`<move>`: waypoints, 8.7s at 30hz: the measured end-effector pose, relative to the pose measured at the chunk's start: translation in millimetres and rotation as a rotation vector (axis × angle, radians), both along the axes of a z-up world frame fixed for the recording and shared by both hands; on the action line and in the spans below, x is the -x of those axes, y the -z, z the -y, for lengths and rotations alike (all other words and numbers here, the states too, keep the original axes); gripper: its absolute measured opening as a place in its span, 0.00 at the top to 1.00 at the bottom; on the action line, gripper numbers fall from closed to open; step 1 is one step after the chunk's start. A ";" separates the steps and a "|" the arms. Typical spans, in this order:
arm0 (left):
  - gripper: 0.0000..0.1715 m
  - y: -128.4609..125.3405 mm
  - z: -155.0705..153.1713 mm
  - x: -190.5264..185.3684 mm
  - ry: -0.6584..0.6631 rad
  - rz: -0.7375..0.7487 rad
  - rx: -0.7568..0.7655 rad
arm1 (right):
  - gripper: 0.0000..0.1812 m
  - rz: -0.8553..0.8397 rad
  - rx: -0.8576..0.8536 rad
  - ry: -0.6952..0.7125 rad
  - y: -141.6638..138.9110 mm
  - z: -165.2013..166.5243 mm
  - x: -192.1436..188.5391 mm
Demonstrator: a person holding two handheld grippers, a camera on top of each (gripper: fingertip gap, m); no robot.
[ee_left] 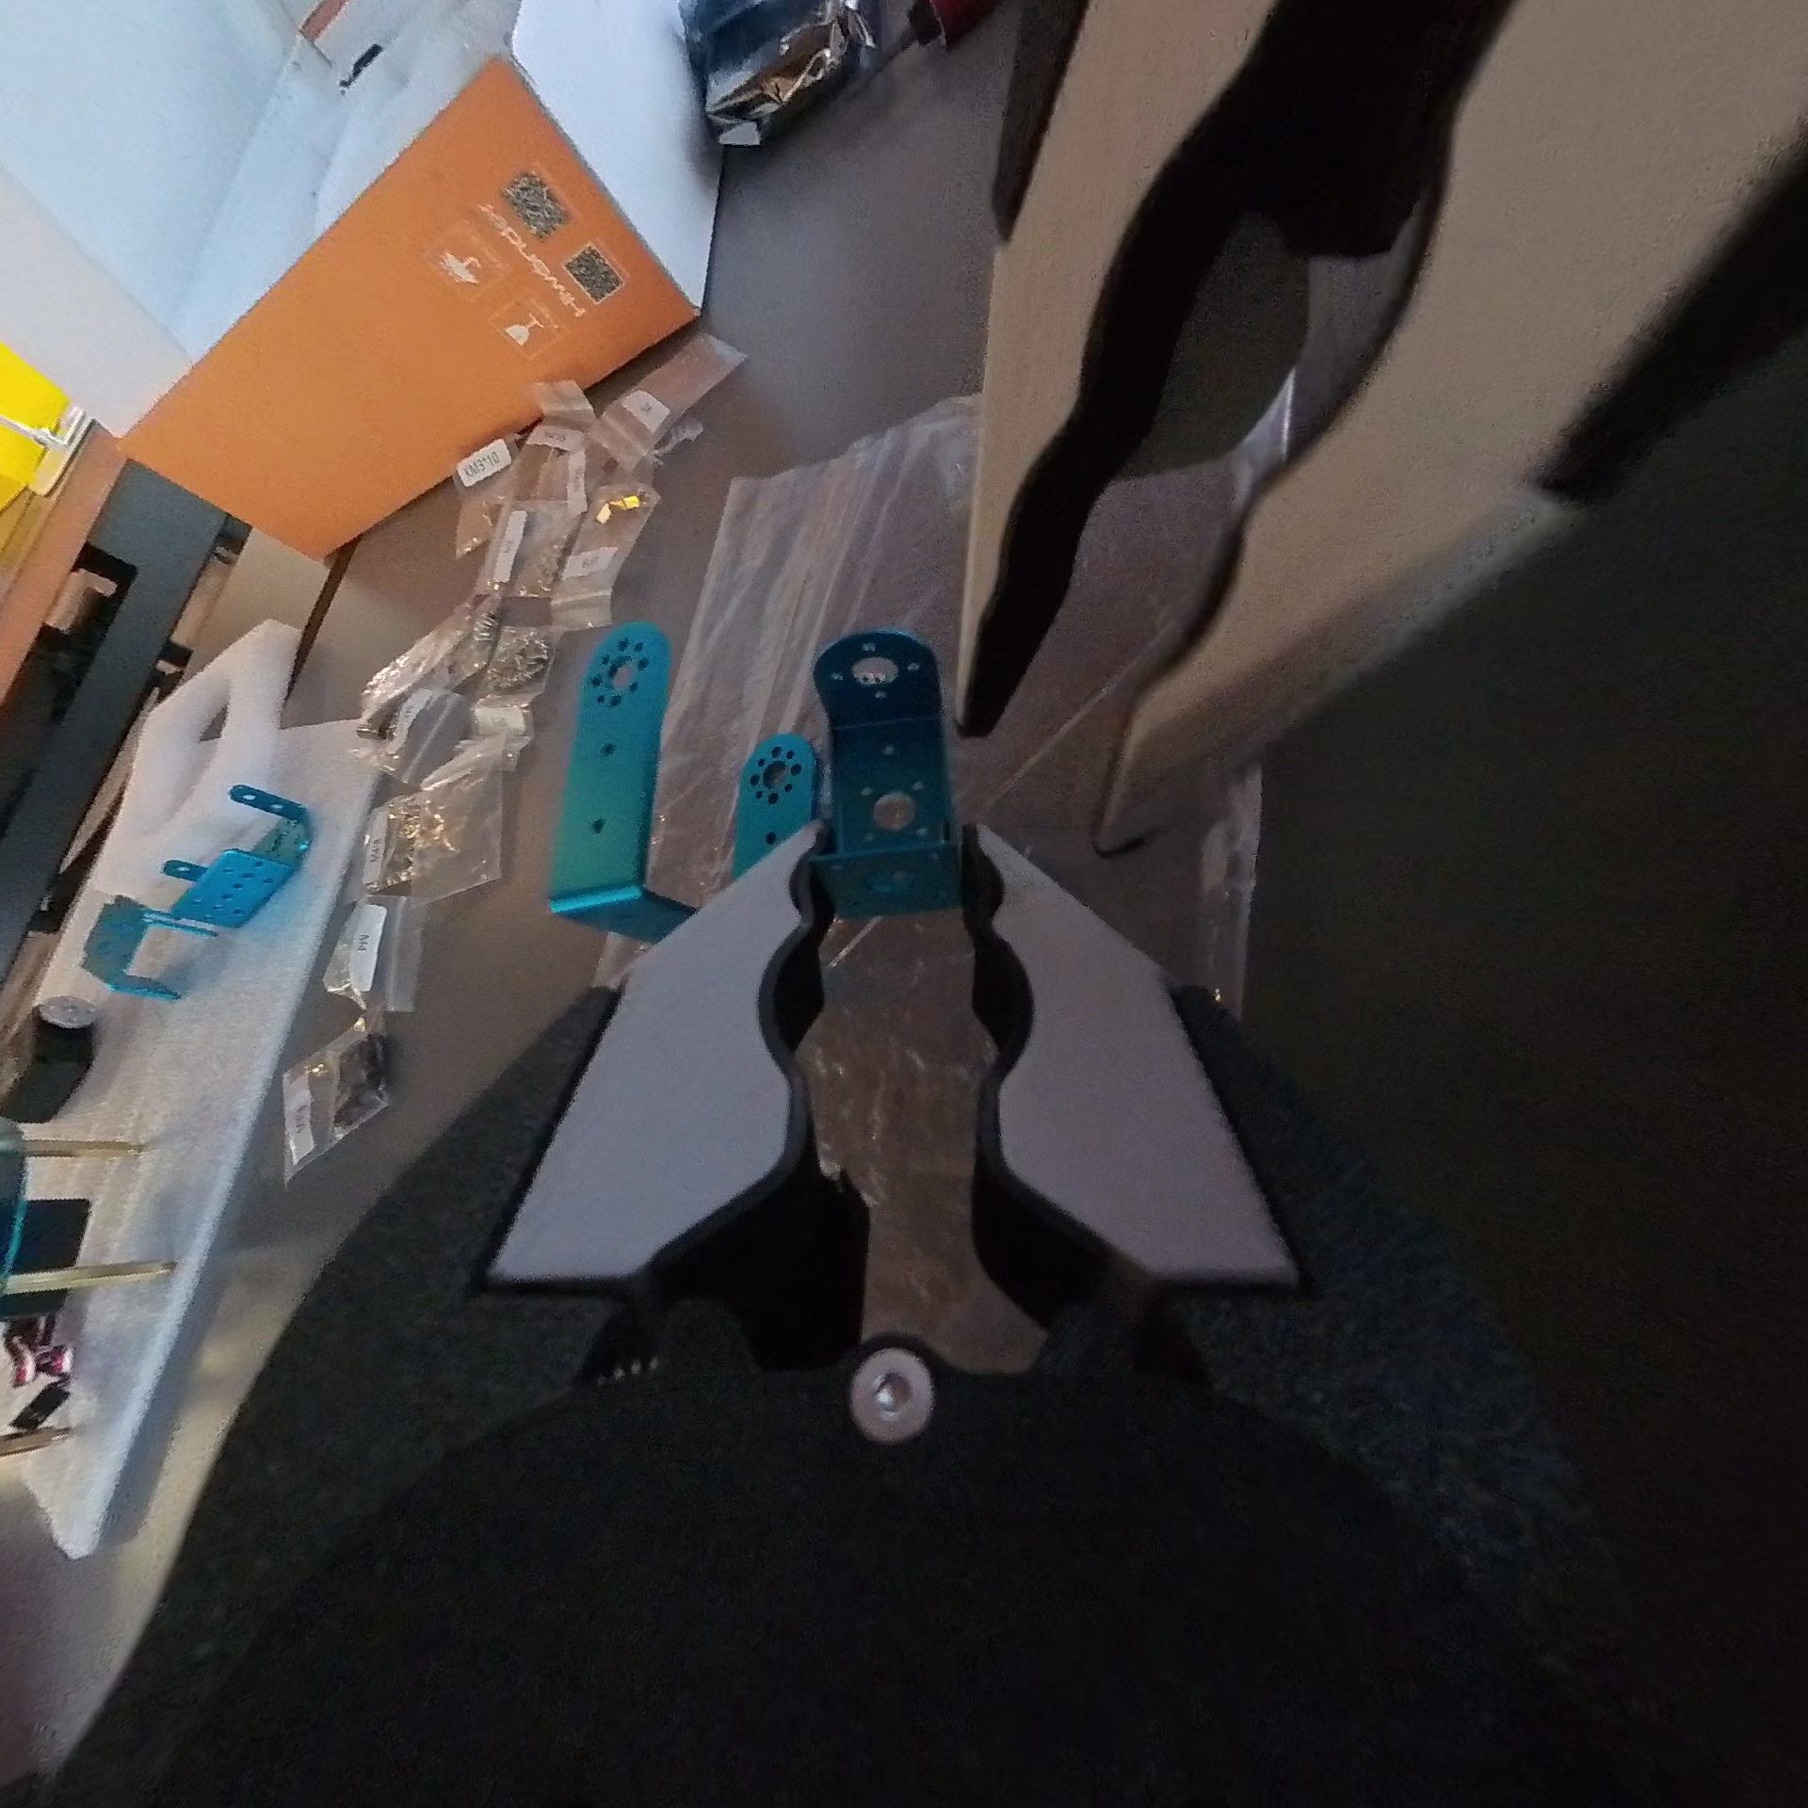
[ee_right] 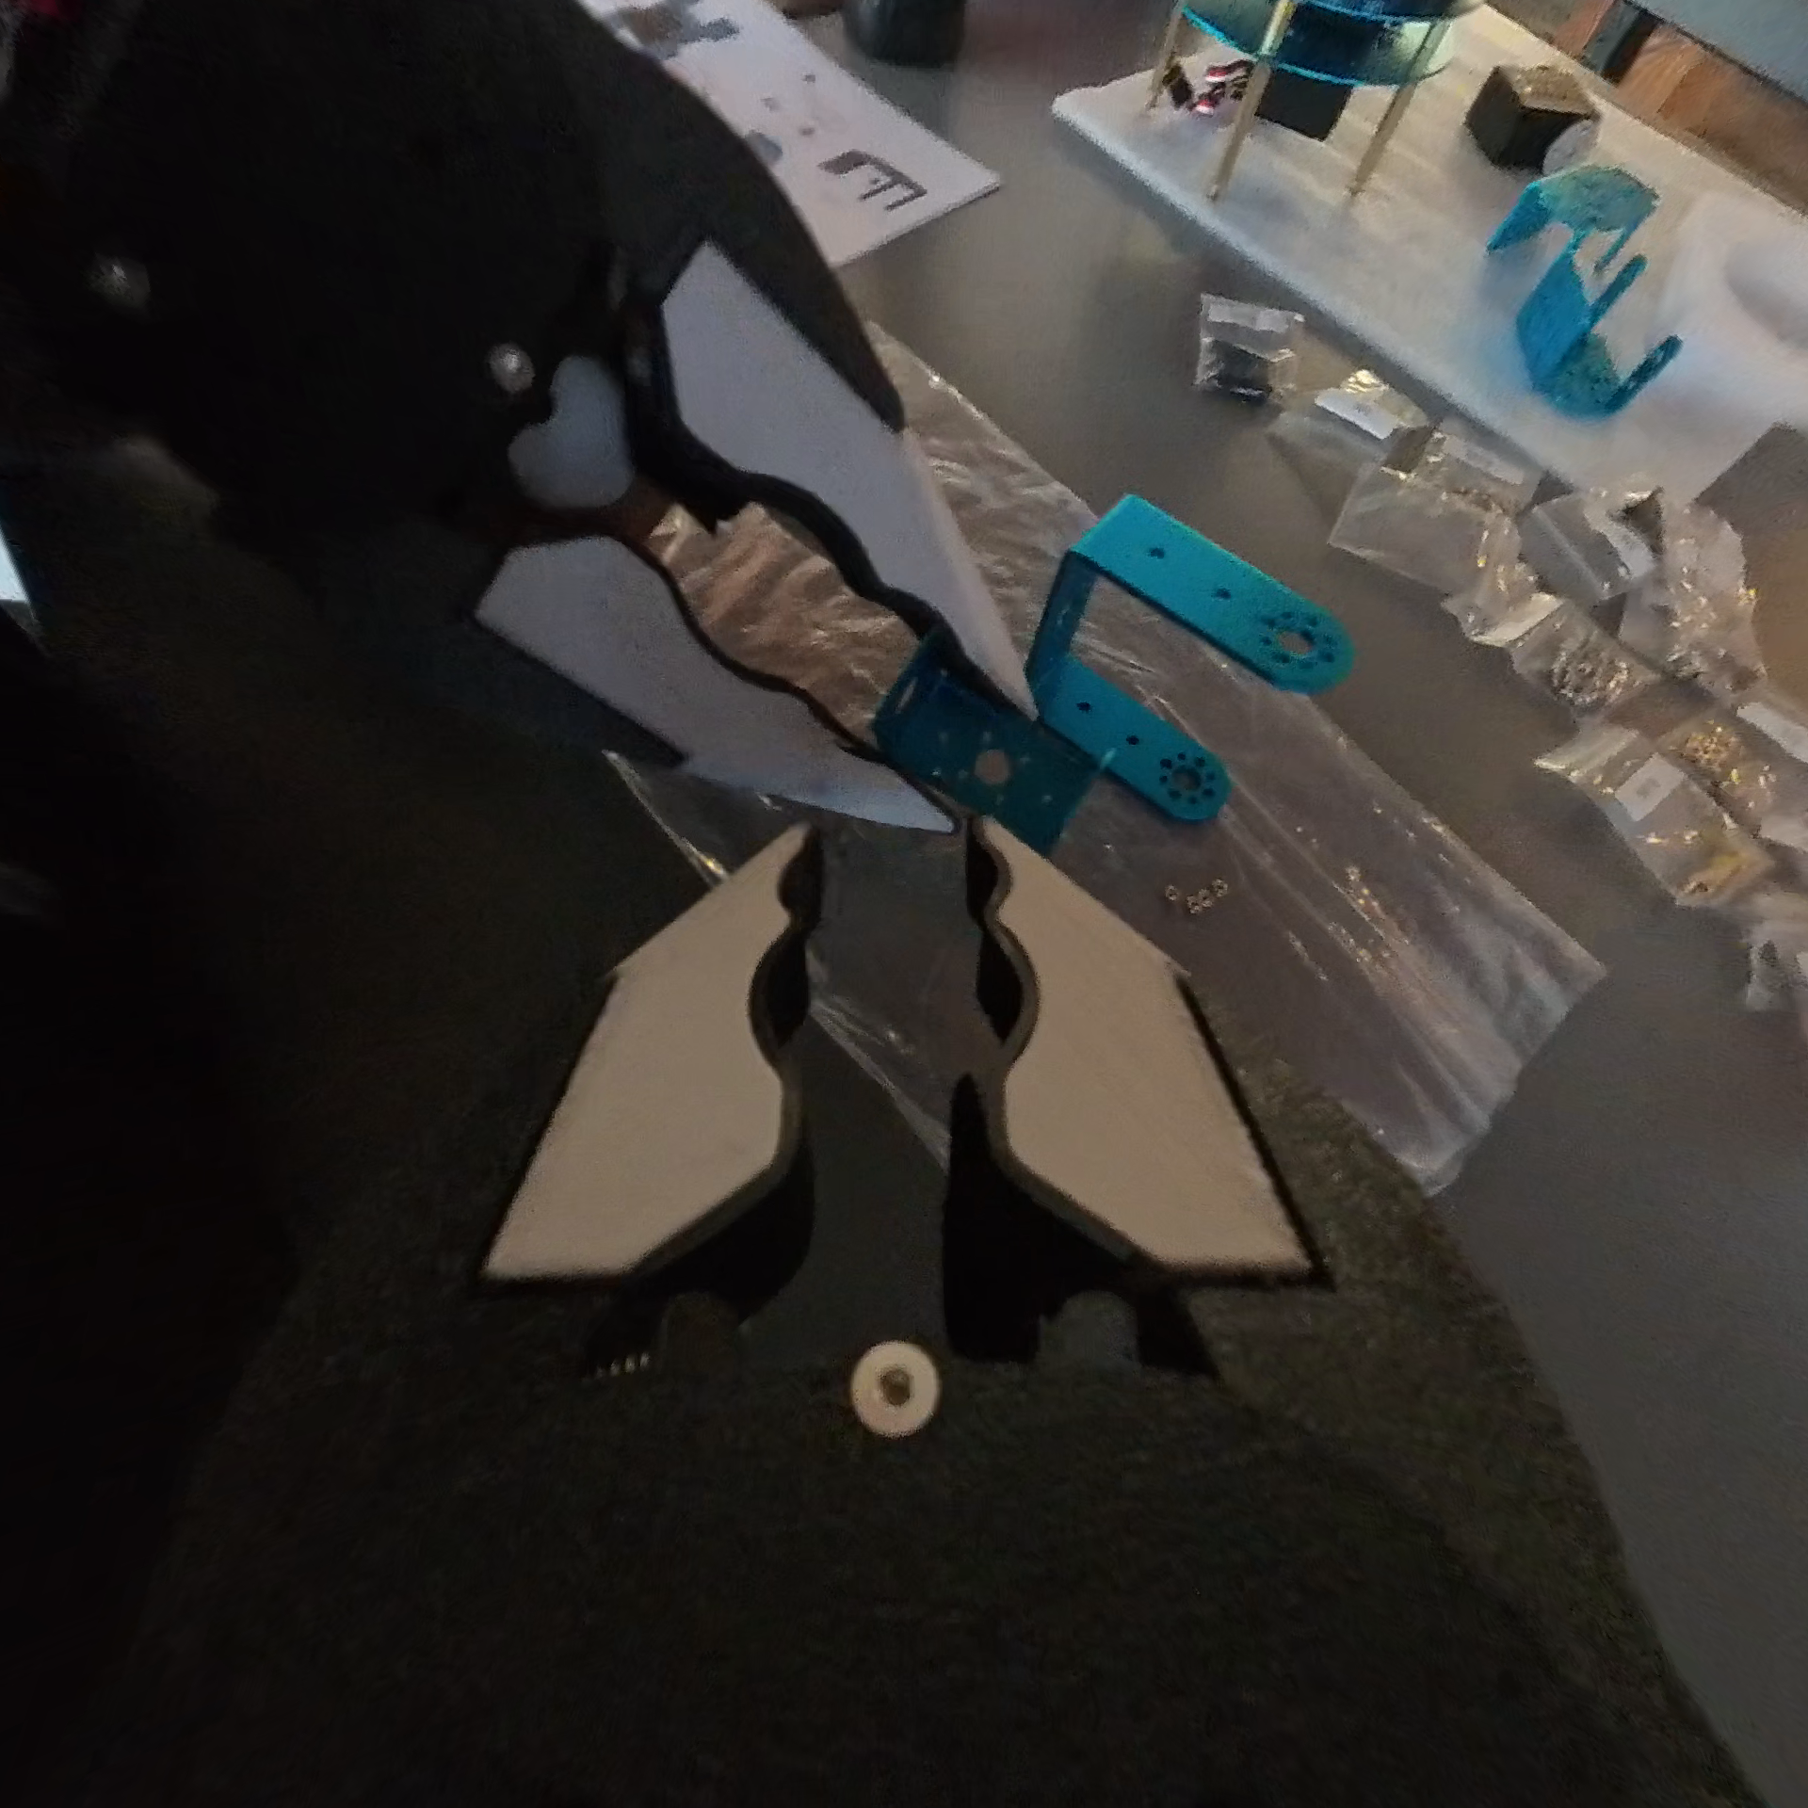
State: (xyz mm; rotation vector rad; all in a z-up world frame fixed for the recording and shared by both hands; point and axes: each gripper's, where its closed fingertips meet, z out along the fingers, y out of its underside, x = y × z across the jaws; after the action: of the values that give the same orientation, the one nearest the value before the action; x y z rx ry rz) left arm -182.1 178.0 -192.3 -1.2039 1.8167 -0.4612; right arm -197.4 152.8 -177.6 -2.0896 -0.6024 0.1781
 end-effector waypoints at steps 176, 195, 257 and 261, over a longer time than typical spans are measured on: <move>0.86 0.3 -20.1 47.7 -0.074 -0.143 0.404 | 0.91 -0.228 0.134 0.050 5.1 6.0 -8.9; 0.86 -1.9 -31.8 81.8 -0.119 -0.045 0.413 | 0.95 0.088 0.218 -0.117 36.3 -14.4 39.2; 0.86 -0.6 -34.7 66.9 -0.191 -0.041 0.154 | 0.92 0.095 0.288 -0.578 32.2 -4.5 21.1; 0.86 0.4 -32.1 74.9 -0.222 -0.042 0.174 | 0.94 0.082 0.308 -0.635 35.7 -7.7 25.2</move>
State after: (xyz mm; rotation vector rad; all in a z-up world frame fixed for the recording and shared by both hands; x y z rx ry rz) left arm -257.0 210.1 -192.6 -1.5262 1.6798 -0.4761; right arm -222.6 160.5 -213.3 -2.1343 -1.3497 0.5769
